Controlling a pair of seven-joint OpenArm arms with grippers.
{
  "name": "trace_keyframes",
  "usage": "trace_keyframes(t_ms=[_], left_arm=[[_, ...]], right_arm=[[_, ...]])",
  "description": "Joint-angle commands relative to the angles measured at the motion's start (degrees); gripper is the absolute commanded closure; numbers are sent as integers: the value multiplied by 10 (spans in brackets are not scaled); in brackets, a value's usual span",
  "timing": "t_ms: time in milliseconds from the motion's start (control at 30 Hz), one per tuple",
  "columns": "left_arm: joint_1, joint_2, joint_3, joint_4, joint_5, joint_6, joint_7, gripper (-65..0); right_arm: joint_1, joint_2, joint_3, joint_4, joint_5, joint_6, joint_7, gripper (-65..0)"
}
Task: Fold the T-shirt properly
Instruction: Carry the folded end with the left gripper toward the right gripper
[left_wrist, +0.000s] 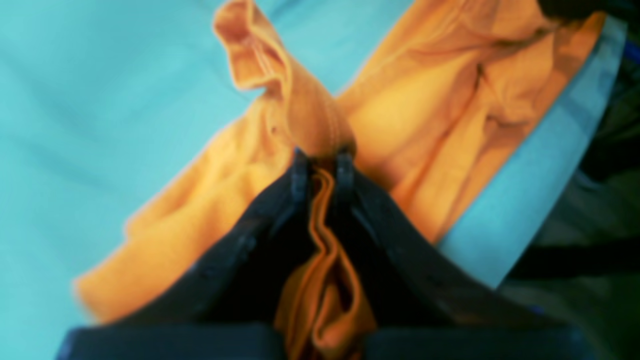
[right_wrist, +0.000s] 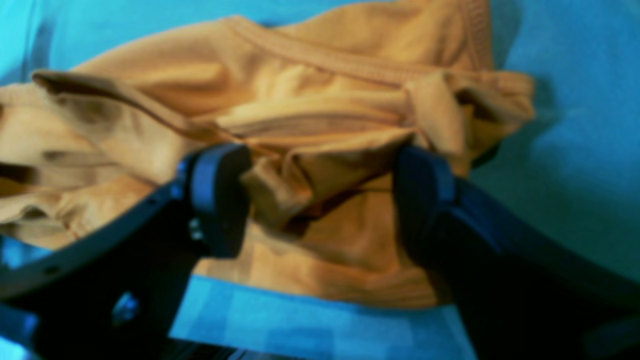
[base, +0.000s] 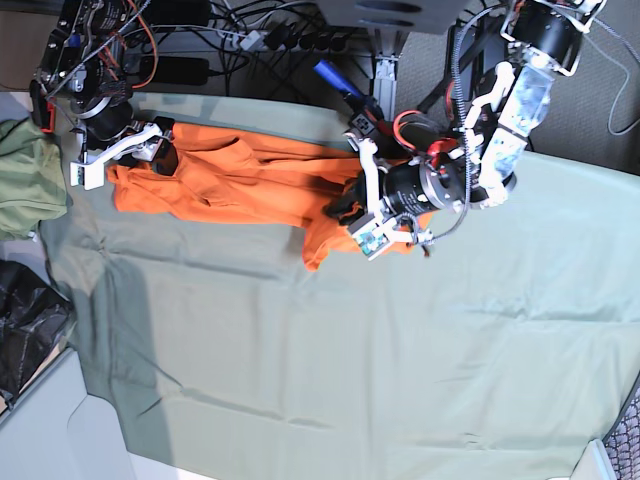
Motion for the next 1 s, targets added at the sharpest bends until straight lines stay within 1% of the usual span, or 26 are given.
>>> trace_keyframes(t_ms=[0, 133, 167, 200, 300, 333, 367, 567, 700, 800, 867, 967], left_arm=[[-6, 7, 0, 0, -7, 0, -14, 0], [-6, 13, 0, -12, -7, 0, -14, 0], [-6, 13, 0, -12, -7, -1, -14, -13], [-6, 13, 0, -12, -7, 0, -14, -67], [-5, 13, 0, -12, -10, 0, -20, -279], [-5, 13, 0, -12, -10, 0, -24, -324], [-5, 13, 0, -12, -16, 0, -26, -344], [-5, 13, 0, -5, -104, -3, -22, -344], [-5, 13, -10, 37, -130, -4, -17, -344], [-5, 11, -26, 75, -131, -5, 12, -344], [-4, 0, -37, 85, -131, -5, 24, -344], [3, -33, -45, 88, -130, -5, 26, -343]], right_arm=[[2, 9, 5, 9, 6, 47, 11, -442], [2, 9, 5, 9, 6, 47, 11, -442], [2, 9, 5, 9, 7, 47, 11, -442], [2, 9, 5, 9, 9, 47, 11, -442], [2, 9, 5, 9, 10, 47, 11, -442], [2, 9, 5, 9, 10, 47, 11, -442], [2, 9, 5, 9, 10, 47, 11, -442], [2, 9, 5, 9, 10, 47, 11, -442], [2, 9, 5, 9, 10, 47, 12, -442], [2, 9, 5, 9, 10, 47, 13, -442], [2, 9, 5, 9, 10, 47, 13, -442], [2, 9, 5, 9, 10, 47, 13, -442]])
